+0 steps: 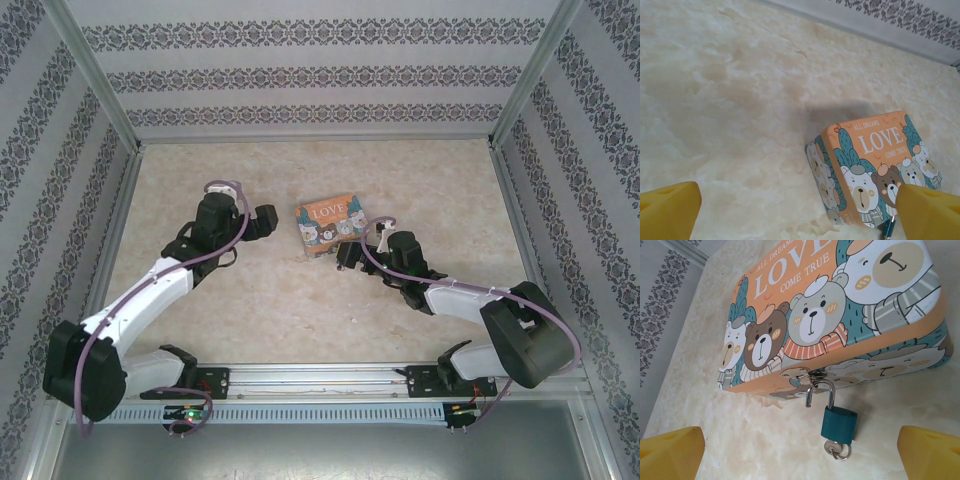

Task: Unlock the padlock with the key

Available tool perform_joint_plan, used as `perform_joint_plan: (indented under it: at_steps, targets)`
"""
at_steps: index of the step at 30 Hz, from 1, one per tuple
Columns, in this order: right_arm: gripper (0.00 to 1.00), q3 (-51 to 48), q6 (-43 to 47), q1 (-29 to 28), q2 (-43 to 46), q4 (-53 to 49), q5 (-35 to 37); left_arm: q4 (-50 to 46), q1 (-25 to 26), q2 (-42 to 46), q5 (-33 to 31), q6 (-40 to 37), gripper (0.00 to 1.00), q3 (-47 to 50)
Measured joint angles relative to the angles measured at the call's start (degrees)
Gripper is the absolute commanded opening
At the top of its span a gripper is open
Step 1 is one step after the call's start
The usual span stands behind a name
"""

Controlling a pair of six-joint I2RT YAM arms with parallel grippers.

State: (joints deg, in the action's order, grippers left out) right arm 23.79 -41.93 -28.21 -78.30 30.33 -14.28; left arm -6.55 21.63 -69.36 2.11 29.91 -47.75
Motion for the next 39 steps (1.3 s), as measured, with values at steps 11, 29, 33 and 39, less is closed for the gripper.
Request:
perform_joint_plan:
  at_steps: [11, 29, 33, 39]
  targets:
    - [0.98, 0.2, 0.1, 0.0, 0.0, -0.2, 1.0, -4.9, 0.0, -15.5, 11.0, -2.6, 0.99, -14.8]
    - [0.98, -0.7, 0.1, 0.0, 0.7, -0.6, 2.9, -10.3, 1.3, -32.7, 22.6, -5.3, 0.99, -31.5]
    - [0.98, -0.7, 0.1, 0.1, 0.7, -0.9, 2.9, -11.3, 2.7, -36.4, 25.3, -5.7, 0.99, -34.7]
    - [0.98, -1.0, -0.1, 0.4, 0.7, -1.5, 3.0, -12.4, 3.2, -40.8, 28.5, -6.0, 0.99, -37.6]
